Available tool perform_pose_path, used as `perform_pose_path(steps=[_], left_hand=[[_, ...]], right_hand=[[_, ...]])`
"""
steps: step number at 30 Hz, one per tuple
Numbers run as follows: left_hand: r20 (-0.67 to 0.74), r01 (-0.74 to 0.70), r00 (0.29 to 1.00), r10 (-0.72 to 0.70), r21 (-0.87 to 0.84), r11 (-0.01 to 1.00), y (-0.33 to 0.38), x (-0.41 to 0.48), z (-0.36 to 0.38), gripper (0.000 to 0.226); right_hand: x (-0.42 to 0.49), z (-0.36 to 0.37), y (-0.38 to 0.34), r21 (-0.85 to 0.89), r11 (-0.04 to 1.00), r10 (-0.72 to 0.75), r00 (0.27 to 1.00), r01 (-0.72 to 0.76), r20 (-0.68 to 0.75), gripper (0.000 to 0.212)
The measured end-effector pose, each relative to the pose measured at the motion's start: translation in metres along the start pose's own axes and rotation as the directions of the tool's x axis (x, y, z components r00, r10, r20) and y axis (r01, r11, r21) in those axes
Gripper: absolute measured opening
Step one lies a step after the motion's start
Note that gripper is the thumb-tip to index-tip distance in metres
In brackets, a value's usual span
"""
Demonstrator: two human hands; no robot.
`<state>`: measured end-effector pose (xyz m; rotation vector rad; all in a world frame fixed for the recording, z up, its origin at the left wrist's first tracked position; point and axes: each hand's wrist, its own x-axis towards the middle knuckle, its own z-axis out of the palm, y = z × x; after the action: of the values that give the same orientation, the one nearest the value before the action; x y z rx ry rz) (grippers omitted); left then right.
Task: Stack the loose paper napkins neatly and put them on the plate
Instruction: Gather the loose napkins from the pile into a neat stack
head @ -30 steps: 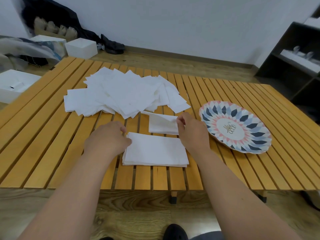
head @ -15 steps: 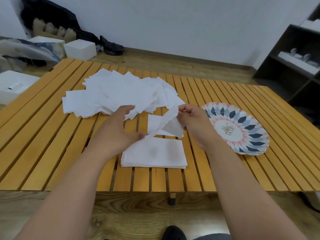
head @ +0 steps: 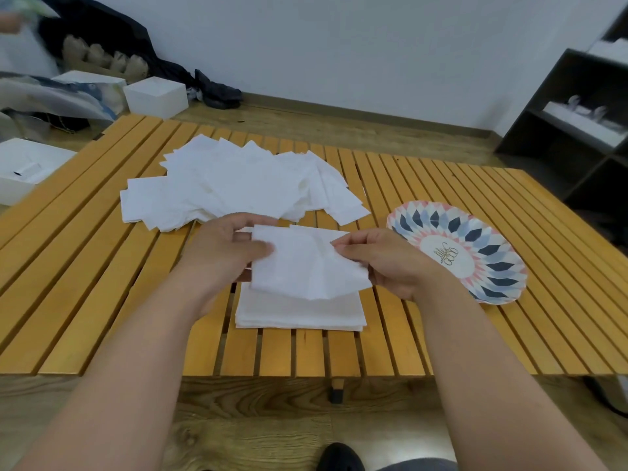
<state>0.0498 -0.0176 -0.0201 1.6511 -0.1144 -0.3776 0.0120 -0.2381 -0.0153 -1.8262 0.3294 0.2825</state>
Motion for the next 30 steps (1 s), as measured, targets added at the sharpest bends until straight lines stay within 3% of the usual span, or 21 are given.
perform_pose_path(steps=[6, 14, 23, 30], left_hand=[[-0.067, 0.041, 0.997, -0.029, 0.18, 0.983, -0.014, 0.004, 0.003, 0.028], [-0.148, 0.074, 0.989, -0.012, 0.422, 0.903, -0.027, 0.014, 0.001, 0.032], [-0.216, 0.08, 0.974, 0.062, 0.591, 0.803, -0.03, 0.015, -0.001, 0.035], [-0.223, 0.077, 0.969, 0.101, 0.67, 0.738, -0.034, 0.015, -0.001, 0.036]], right_hand=[[-0.006, -0.003, 0.001, -0.183, 0.976, 0.135, 0.985, -0.114, 0.105, 0.052], [0.0, -0.003, 0.007, -0.339, 0.933, 0.157, 0.984, -0.12, 0.085, 0.014], [0.007, -0.004, 0.015, -0.428, 0.886, 0.214, 0.976, -0.178, 0.037, 0.022], [0.007, 0.0, 0.015, -0.431, 0.88, 0.237, 0.971, -0.2, 0.034, 0.015]])
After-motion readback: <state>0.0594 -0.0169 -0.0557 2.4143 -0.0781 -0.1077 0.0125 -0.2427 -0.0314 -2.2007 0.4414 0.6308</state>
